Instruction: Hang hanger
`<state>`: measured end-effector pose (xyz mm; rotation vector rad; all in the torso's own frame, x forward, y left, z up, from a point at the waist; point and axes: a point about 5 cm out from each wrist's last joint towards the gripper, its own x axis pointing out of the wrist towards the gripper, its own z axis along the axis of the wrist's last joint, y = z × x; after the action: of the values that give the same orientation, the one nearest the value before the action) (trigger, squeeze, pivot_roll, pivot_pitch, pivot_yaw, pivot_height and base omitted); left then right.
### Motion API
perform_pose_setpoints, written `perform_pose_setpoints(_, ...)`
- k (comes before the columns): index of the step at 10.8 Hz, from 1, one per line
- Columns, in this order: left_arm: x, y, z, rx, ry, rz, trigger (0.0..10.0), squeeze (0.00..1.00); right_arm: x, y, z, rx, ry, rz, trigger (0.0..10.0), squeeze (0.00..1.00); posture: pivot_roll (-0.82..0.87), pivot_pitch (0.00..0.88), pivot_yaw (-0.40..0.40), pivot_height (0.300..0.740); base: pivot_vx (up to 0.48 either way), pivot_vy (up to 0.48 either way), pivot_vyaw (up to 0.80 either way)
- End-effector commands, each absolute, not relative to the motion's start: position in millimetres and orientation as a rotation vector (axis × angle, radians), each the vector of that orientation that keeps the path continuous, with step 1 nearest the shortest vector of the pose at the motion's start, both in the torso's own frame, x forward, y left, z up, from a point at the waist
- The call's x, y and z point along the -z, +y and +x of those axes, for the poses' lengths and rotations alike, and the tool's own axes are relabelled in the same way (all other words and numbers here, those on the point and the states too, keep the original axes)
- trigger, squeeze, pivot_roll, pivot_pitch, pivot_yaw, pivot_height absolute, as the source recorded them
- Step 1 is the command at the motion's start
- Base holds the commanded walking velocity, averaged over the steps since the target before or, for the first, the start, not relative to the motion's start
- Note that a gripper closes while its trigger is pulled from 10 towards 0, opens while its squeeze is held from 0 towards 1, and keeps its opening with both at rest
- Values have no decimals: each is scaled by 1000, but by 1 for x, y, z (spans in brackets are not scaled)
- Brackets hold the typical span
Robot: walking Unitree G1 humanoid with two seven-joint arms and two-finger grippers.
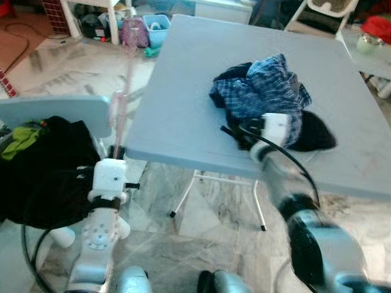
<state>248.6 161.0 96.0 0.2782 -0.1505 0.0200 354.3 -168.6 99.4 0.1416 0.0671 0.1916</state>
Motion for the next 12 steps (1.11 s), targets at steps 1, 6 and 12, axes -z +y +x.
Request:
perform_pose_setpoints(1,-97,158,249,5,-151,277,10000,0,-105,-177,343,-252,-1,123,10000,0,78,116,-68,740,0,0,0)
perform_pose_setpoints(6,-97,156,249,44,-153,289,10000,0,-154,-187,290,-247,-300,14,10000,0,30,131,-46,740,0,0,0)
perform_pose_setpoints(12,-97,153,251,36,-145,283,10000,0,-116,-208,267,110,-111,-13,10000,0,19,134,-41,740,0,0,0)
